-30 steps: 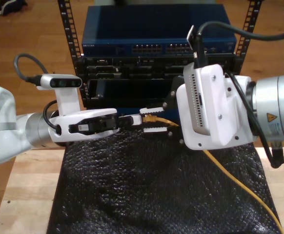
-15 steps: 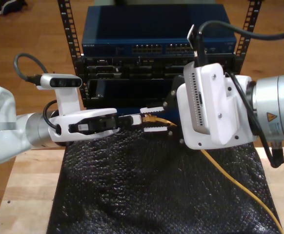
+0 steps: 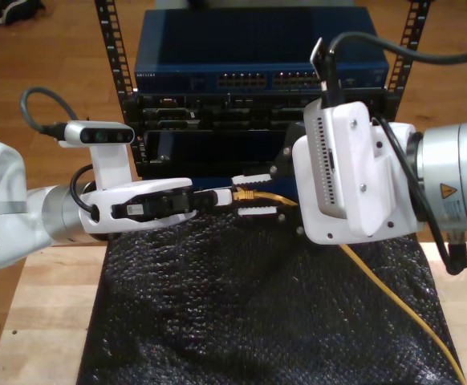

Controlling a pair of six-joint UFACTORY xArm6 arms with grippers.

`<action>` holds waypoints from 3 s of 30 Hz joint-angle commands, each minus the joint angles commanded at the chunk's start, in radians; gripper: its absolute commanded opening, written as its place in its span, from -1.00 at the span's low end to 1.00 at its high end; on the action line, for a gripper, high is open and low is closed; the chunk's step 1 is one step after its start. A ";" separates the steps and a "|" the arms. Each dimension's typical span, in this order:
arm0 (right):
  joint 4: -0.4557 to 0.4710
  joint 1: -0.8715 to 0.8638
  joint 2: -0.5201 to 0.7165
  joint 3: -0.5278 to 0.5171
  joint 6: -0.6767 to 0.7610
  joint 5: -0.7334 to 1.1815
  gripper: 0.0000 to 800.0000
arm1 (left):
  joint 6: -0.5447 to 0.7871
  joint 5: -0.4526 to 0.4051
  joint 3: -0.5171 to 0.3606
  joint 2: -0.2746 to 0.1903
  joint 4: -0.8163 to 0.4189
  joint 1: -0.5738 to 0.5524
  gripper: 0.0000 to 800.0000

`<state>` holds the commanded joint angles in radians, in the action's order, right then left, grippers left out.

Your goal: Grab the cable and plug it in

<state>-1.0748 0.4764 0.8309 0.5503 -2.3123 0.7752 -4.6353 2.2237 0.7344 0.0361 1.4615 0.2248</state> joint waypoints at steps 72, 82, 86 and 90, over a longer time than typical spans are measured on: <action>0.284 -0.203 -0.284 0.127 0.591 -0.028 -1.00 | -0.006 -0.213 0.276 -0.008 -0.224 0.224 0.99; 0.632 -0.222 -0.361 0.167 0.895 0.046 -1.00 | 0.166 -0.321 0.318 -0.041 -0.500 0.239 0.99; 0.730 -0.235 -0.371 0.173 0.957 0.066 -1.00 | 0.199 -0.351 0.325 -0.071 -0.640 0.244 0.99; 0.819 -0.245 -0.402 0.193 1.036 0.107 -1.00 | 0.284 -0.353 0.328 -0.092 -0.741 0.245 0.99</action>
<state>-0.2555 0.2309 0.4289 0.7436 -1.2766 0.8826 -4.3514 1.8708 1.0627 -0.0560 0.7204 0.4703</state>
